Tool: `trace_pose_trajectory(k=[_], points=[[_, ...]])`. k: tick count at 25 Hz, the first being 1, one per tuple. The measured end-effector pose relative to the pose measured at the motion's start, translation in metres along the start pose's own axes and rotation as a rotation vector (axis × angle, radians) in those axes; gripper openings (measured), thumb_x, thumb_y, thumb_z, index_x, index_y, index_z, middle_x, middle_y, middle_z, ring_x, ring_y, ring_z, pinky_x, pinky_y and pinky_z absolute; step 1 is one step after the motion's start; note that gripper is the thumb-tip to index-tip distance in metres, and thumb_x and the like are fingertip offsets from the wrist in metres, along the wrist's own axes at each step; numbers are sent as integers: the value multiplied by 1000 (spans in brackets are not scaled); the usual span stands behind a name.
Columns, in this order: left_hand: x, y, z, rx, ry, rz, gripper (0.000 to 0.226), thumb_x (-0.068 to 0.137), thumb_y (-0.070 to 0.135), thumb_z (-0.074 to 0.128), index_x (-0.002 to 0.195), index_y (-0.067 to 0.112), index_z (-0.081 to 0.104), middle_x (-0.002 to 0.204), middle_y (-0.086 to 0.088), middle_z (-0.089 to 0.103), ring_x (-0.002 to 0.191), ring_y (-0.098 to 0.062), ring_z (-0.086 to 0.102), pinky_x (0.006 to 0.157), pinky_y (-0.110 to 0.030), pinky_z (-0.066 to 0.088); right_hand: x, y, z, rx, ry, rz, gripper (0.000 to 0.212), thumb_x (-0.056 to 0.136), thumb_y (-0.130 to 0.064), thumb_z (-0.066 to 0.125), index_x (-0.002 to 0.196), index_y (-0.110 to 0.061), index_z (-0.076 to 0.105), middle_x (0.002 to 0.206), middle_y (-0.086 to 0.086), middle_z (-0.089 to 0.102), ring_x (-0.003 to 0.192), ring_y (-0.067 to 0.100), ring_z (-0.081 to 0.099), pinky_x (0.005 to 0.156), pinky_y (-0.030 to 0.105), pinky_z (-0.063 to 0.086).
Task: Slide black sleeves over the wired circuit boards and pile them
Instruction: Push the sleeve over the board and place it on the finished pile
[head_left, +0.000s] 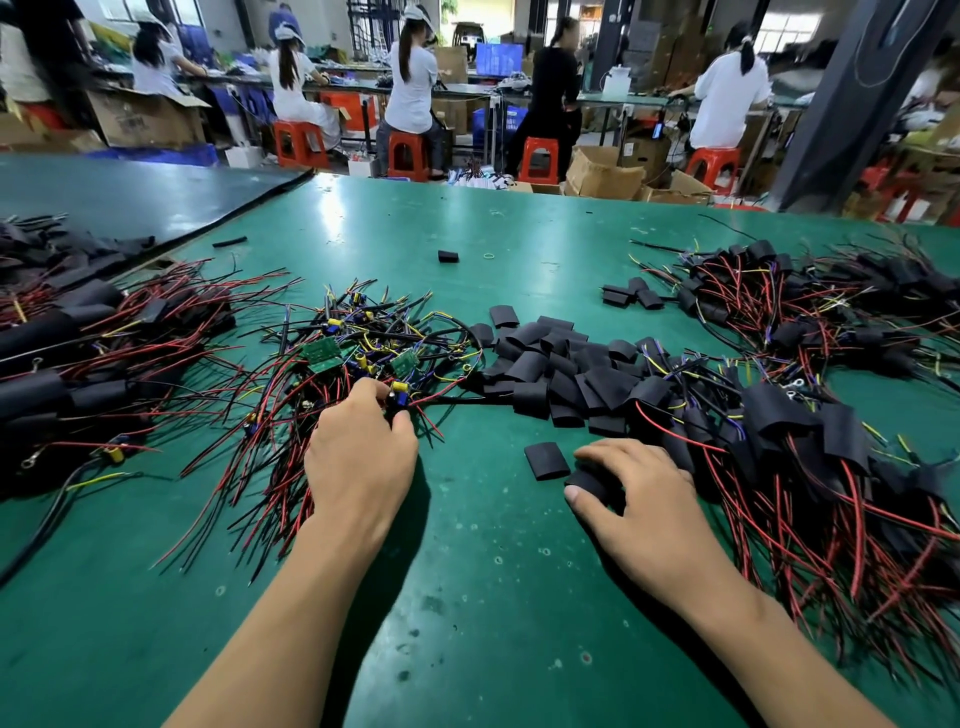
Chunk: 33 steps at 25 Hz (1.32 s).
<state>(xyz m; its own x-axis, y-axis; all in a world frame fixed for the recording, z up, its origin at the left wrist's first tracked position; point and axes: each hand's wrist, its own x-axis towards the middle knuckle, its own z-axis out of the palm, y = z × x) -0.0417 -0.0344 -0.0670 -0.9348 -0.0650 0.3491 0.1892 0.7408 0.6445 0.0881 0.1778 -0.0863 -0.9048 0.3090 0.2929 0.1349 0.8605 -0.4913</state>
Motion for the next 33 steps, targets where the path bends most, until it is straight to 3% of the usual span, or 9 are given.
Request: trace_pose_trajectory(k=[6, 9, 13, 16, 21, 29, 33], points=[[-7, 7, 1, -34, -92, 44, 18, 87, 29, 65, 102, 21, 73, 76, -5, 71, 76, -30, 65, 72, -39, 55, 0, 0, -1, 13, 12, 5, 34, 85, -35, 75, 117, -27, 68, 120, -16, 60, 118, 9, 46, 100, 31, 31], [-16, 13, 5, -25, -101, 119, 12, 88, 27, 64, 95, 22, 73, 87, 0, 67, 79, -27, 62, 72, -38, 53, 0, 0, -2, 17, 12, 4, 34, 85, -34, 75, 117, -26, 69, 120, -15, 60, 118, 10, 47, 102, 33, 32], [-14, 12, 6, 10, -58, 125, 29, 90, 25, 64, 119, 20, 61, 112, -4, 54, 83, -31, 61, 75, -42, 51, -1, -1, -4, 19, 9, 1, 33, 85, -34, 75, 116, -26, 69, 119, -16, 60, 117, 10, 46, 101, 32, 32], [-11, 8, 5, 89, -91, 121, 35, 90, 24, 65, 124, 17, 58, 120, -5, 55, 92, -33, 61, 76, -40, 49, 0, -2, -3, 16, 8, 0, 32, 85, -35, 74, 116, -27, 68, 119, -17, 59, 117, 9, 45, 96, 28, 28], [-11, 8, 4, 240, -154, 101, 31, 90, 27, 65, 119, 17, 62, 112, -4, 50, 82, -33, 60, 67, -36, 42, -1, -1, -3, 22, -2, 7, 31, 86, -36, 73, 116, -27, 69, 120, -17, 59, 117, 7, 44, 97, 29, 28], [-22, 16, 7, 154, -198, 169, 25, 89, 38, 67, 108, 23, 68, 105, 1, 46, 78, -28, 59, 69, -34, 46, 0, -1, -3, 21, -8, 15, 30, 85, -35, 74, 113, -26, 71, 120, -15, 61, 118, 10, 47, 103, 35, 33], [-34, 27, 11, 126, -278, 194, 34, 84, 58, 64, 91, 26, 70, 92, 4, 65, 85, -24, 64, 68, -30, 47, 1, 0, -1, 16, 5, 46, 39, 83, -40, 75, 120, -27, 67, 123, -13, 59, 121, 14, 47, 100, 34, 32]])
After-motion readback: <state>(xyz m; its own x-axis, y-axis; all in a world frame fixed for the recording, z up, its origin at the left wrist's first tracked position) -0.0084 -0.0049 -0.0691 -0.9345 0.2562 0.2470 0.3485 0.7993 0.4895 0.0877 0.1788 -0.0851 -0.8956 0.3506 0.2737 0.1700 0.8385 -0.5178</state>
